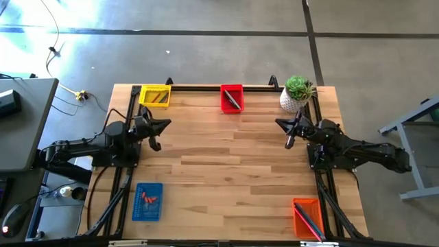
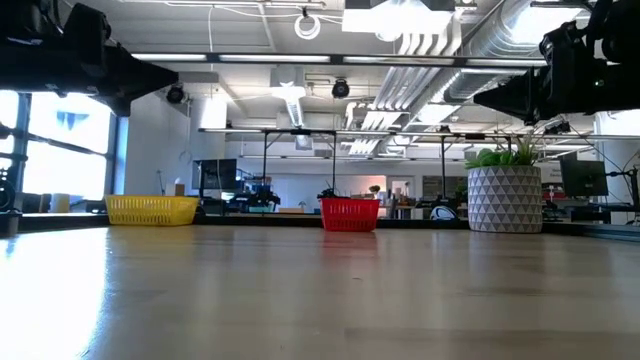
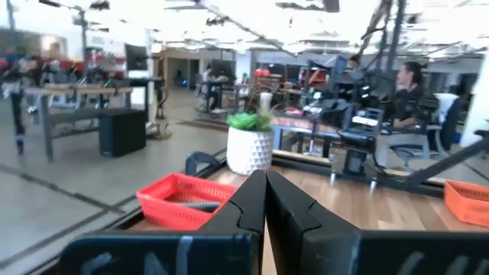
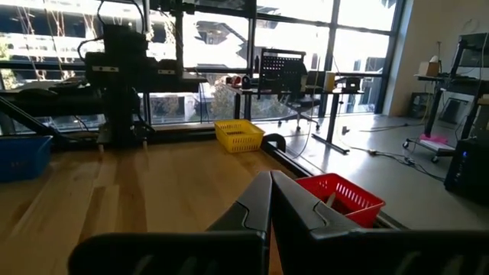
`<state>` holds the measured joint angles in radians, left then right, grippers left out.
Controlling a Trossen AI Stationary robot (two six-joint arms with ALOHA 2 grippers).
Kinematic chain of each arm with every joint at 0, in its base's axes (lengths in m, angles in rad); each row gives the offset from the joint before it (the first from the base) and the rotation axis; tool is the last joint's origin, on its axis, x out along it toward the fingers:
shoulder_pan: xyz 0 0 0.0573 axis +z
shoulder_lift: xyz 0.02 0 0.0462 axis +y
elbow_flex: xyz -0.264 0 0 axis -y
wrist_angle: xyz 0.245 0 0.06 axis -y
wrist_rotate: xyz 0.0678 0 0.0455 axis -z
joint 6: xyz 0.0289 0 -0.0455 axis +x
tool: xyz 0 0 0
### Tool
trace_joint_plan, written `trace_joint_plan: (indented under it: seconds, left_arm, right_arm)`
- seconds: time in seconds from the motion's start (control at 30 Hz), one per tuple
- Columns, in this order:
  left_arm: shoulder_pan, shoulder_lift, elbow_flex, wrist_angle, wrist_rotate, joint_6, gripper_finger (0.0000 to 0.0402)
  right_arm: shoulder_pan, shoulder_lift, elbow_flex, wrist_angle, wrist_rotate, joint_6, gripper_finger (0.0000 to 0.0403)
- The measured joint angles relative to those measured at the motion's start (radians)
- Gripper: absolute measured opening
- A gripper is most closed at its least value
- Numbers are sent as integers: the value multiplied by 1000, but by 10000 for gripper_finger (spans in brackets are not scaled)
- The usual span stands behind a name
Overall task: Sort crayons/erasers/pens/pencils in bins
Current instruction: Return to Home Position
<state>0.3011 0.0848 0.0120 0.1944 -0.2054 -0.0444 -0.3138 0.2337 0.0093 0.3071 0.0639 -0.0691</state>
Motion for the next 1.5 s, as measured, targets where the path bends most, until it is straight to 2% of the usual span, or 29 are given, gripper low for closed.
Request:
trace_joint_plan:
  seconds: [0.17, 0.3, 0.4, 0.53, 0.63, 0.83, 1.13, 1.5]
  left_arm:
    - [-57, -74, 0, -101, 0, 37, 0]
    - [-58, -82, 0, -139, 62, 15, 0]
    - [-24, -82, 1, -168, 118, 13, 0]
    - [53, -80, 1, -181, 209, 6, 0]
    - [110, -81, 1, -169, 293, -5, 0]
    - [162, -71, 1, -156, 366, -32, 0]
    - [155, -56, 1, -161, 343, -50, 0]
    - [155, -30, 1, -161, 330, -42, 0]
  right_arm:
    - [0, -5, 0, -21, 18, -1, 0]
    - [0, -51, 0, -29, 21, -26, 0]
    - [0, -117, 0, -58, 38, -36, 0]
    - [0, -233, -1, -188, 56, -32, 0]
    - [0, -227, -1, -246, 96, 11, 0]
    - [0, -230, -1, -266, 99, 34, 0]
    - [0, -226, -1, -265, 99, 114, 0]
    - [0, -226, -1, -265, 97, 114, 0]
